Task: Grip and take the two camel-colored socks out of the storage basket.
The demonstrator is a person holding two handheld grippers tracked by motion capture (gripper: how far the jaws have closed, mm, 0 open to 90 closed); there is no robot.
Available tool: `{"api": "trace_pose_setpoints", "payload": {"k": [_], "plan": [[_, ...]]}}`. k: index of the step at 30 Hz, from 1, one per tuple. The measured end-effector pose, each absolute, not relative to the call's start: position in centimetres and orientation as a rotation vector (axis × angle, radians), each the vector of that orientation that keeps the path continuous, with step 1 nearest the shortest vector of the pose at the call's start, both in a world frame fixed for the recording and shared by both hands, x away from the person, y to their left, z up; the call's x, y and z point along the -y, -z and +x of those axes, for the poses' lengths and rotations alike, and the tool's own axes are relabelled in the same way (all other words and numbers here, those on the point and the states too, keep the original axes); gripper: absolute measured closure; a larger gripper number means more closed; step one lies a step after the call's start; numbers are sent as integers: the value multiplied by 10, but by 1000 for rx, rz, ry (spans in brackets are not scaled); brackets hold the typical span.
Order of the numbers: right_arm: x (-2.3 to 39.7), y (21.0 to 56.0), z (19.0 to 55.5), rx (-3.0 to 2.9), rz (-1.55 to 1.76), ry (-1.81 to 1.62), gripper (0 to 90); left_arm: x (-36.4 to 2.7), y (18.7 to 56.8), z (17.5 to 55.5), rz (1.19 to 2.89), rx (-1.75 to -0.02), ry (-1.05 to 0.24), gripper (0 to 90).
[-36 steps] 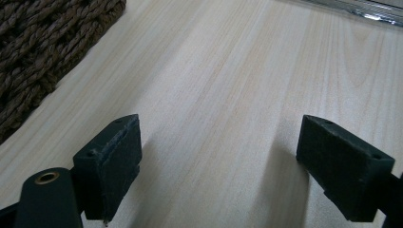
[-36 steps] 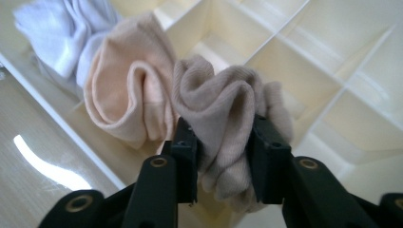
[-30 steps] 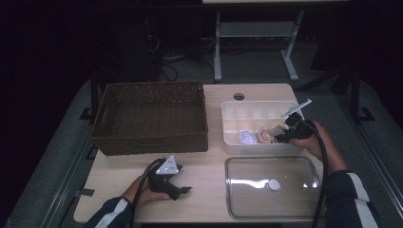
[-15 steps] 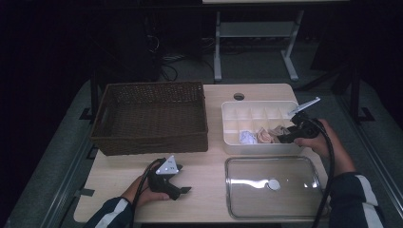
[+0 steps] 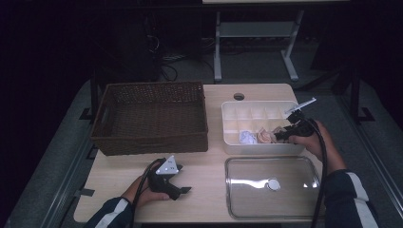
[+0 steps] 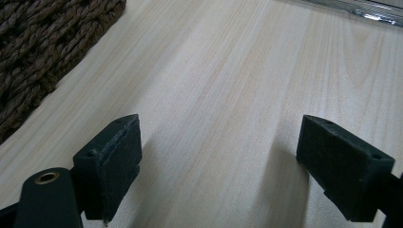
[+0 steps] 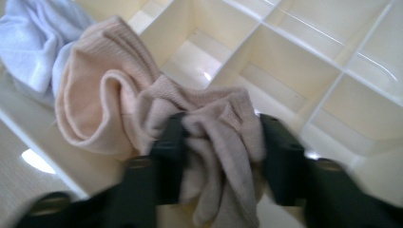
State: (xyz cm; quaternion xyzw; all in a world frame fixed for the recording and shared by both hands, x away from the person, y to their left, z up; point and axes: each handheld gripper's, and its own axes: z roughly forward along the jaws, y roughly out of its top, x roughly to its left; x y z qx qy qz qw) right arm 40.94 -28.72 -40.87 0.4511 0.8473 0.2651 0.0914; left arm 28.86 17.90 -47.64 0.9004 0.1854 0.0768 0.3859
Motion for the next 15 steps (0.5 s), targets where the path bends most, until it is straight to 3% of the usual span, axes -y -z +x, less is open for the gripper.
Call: {"api": "trace_pose_setpoints", "payload": {"k": [4, 15], "plan": [[284, 411, 408, -2575, 1311, -705, 711, -179, 476, 289, 2293, -472, -195, 143], [277, 423, 424, -2727, 1313, -539, 729, -179, 476, 289, 2293, -473, -196, 143]]}}
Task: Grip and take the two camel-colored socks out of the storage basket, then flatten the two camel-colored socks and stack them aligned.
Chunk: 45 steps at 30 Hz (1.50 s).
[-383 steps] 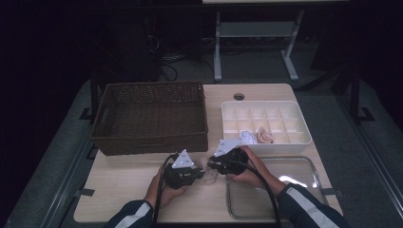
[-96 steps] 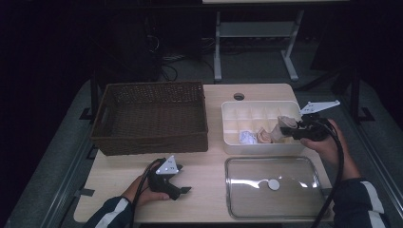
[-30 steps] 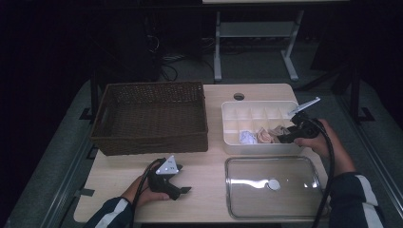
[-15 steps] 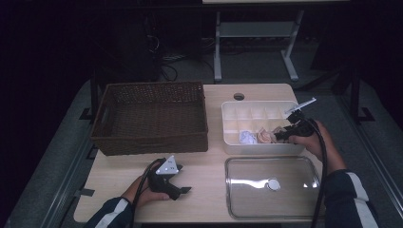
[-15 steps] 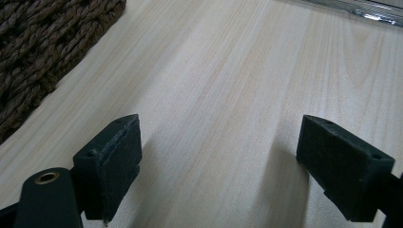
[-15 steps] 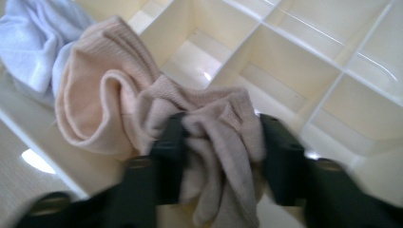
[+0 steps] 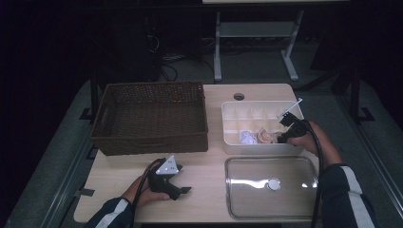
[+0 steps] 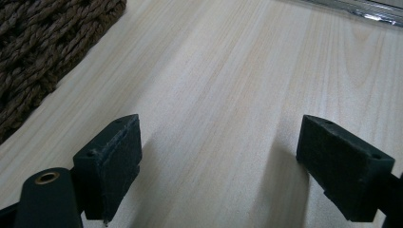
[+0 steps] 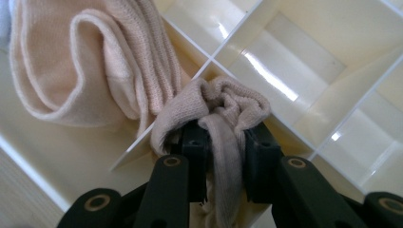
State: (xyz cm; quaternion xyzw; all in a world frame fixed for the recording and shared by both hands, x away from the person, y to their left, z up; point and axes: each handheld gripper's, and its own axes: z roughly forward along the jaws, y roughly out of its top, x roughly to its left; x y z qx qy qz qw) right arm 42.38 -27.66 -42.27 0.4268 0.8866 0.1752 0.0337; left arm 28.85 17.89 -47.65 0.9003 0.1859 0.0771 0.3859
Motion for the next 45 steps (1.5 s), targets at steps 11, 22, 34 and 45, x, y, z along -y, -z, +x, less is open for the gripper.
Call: {"api": "trace_pose_setpoints", "payload": {"k": [11, 22, 34, 45], "plan": [[285, 405, 408, -2612, 1272, -639, 467, -179, 476, 289, 2291, -477, -197, 143], [309, 369, 367, -2413, 1203, -873, 367, -179, 476, 288, 2290, -483, -201, 143], [322, 404, 314, -2438, 1114, -849, 280, -159, 477, 282, 2296, -445, -179, 141], [371, 447, 281, -2463, 1314, -856, 226, -111, 478, 271, 2311, -316, -114, 129]]}}
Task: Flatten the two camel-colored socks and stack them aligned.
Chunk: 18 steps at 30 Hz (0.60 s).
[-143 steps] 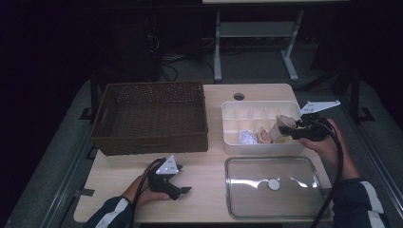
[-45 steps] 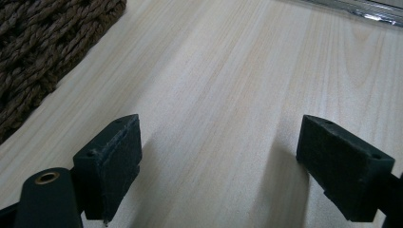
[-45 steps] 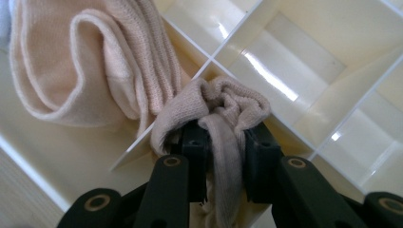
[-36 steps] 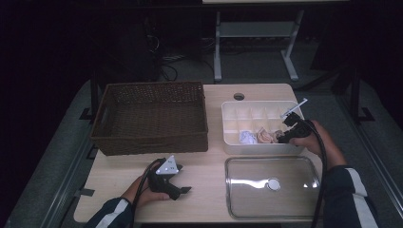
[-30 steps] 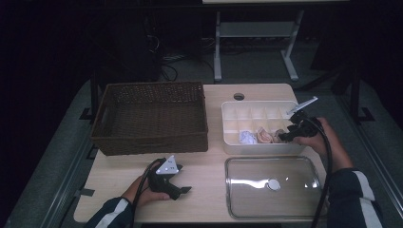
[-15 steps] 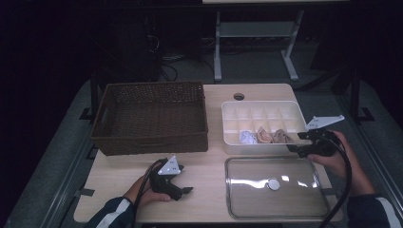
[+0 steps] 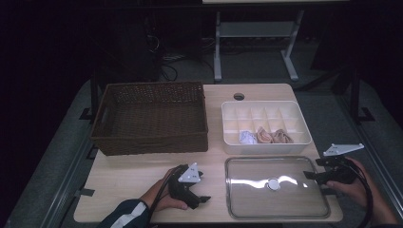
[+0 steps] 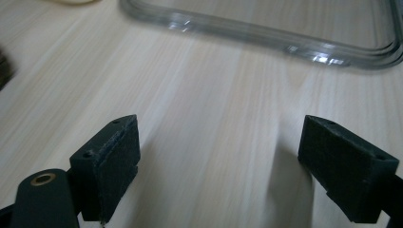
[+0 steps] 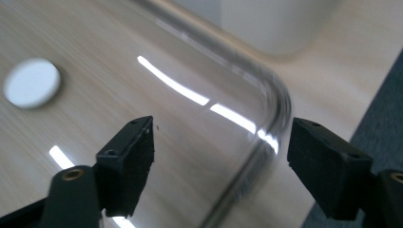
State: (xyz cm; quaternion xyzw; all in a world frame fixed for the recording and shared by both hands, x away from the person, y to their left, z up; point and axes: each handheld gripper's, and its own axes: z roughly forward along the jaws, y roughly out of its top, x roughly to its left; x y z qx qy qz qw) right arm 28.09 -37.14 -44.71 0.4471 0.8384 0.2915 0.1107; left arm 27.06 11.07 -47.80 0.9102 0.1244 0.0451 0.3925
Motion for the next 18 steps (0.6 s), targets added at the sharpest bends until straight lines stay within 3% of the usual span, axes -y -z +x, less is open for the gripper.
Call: {"api": "trace_pose_setpoints", "payload": {"k": [10, 18], "plan": [[377, 464, 281, -2464, 1383, -927, 193, -78, 479, 269, 2317, -249, -88, 118], [360, 465, 279, -2452, 1390, -913, 174, -67, 477, 243, 2335, -213, -87, 120]]}}
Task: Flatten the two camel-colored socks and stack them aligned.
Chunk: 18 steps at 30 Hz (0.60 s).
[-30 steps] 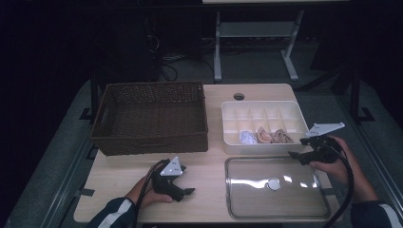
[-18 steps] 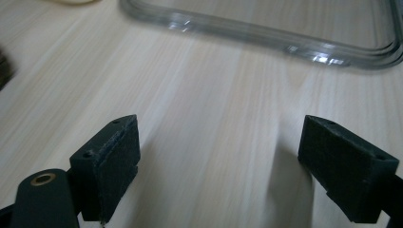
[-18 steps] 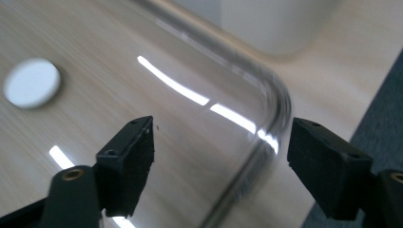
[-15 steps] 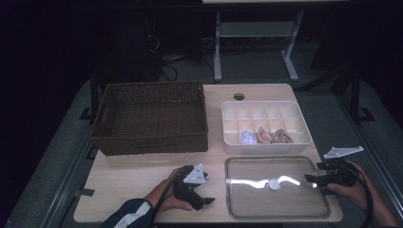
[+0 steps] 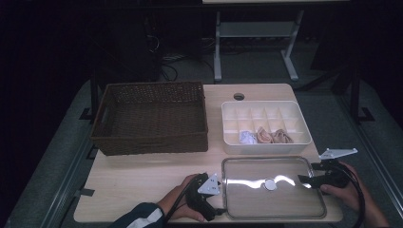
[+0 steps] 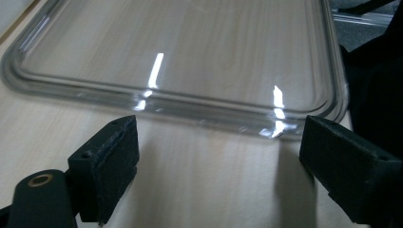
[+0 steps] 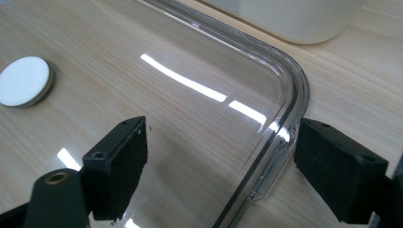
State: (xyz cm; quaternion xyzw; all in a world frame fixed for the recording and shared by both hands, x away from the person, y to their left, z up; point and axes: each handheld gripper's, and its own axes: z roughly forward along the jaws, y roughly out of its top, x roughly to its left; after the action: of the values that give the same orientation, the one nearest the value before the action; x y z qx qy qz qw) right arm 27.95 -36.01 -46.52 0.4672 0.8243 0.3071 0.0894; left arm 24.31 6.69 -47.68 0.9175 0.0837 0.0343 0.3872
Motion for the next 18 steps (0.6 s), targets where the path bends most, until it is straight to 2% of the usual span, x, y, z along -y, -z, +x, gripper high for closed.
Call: {"api": "trace_pose_setpoints", "payload": {"k": [3, 10, 18], "plan": [[358, 465, 279, -2440, 1408, -903, 169, -68, 476, 244, 2320, -250, -160, 119], [352, 466, 278, -2432, 1399, -907, 147, -79, 477, 252, 2314, -326, -151, 119], [330, 467, 275, -2483, 1327, -952, 134, -113, 474, 261, 2347, -438, -183, 127]]}}
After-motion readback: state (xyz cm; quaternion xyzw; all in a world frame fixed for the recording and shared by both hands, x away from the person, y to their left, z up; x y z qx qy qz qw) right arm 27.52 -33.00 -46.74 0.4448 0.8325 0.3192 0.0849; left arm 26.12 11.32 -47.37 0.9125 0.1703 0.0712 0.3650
